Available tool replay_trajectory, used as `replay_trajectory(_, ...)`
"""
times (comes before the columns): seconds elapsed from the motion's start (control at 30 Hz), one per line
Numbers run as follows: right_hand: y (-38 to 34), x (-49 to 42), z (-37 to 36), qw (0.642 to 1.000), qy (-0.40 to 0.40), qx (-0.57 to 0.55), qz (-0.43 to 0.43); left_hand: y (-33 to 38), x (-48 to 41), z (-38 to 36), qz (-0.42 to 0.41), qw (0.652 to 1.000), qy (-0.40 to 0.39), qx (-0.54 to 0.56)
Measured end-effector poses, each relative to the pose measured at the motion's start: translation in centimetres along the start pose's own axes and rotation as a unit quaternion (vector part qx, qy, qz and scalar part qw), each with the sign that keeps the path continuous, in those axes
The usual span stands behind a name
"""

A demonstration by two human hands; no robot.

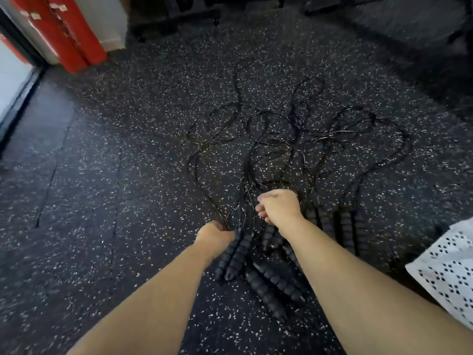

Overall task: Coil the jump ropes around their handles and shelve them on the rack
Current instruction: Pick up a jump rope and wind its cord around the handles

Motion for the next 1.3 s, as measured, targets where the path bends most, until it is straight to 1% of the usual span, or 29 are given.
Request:
replay_trajectory(0.17,3.4,-3.6,-0.3,1.0,0.021,0.003,-0.015,-2.7,-4.8,-2.9,0.05,0.997,-0.001,-0.053)
replay_trajectory(0.3,5.2,-4.6,-0.6,0.999,0.029,-0.002,-0.022,-4.7,-6.5,-4.8,0.092,0.987,0.008,-0.135)
replay_trajectory(0.47,5.7,-4.7,-1.3,1.0,0.019,-0.004,-0.022,-5.6,-7.1,-5.5,0.06,0.985,0.022,-0.16)
replay_trajectory(0.53,5.6,-4.7,-1.6,1.0,0.015,-0.003,-0.02,-5.7,-6.8,-4.8,0.055,0.977,0.056,-0.196)
replay_trajectory(0.6,5.7,-4.6,-2.0,1.0,0.009,0.002,-0.018,-6.2,-6.6,-3.7,0.049,0.962,0.104,-0.246)
replay_trajectory(0.63,5.7,-4.5,-2.1,1.0,0.008,0.003,-0.019,-6.7,-6.6,-3.1,0.048,0.957,0.115,-0.261)
replay_trajectory(0.8,6.0,-4.3,-2.7,1.0,0.007,0.008,-0.023,-8.9,-7.1,-2.3,0.048,0.941,0.088,-0.323)
replay_trajectory(0.97,6.2,-4.3,-3.0,1.0,0.003,0.013,-0.021,-8.1,-7.8,-2.9,-0.006,0.945,0.102,-0.309)
replay_trajectory(1.1,6.4,-4.4,-3.0,0.999,0.001,0.021,-0.027,-7.7,-8.5,-3.1,0.024,0.953,0.102,-0.284)
replay_trajectory(1.3,6.6,-4.5,-3.1,0.999,0.003,0.023,-0.035,-7.7,-8.5,-2.6,0.042,0.951,0.102,-0.288)
Point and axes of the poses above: each hand's wrist, its own x-axis away from the middle knuckle, its own z-axis out of the back of the hand, y = z × x, the point moved 3 cm from there along -x, towards the middle knuckle, and after that the axes turned 8 degrees about -y, right-handed, at the moved point
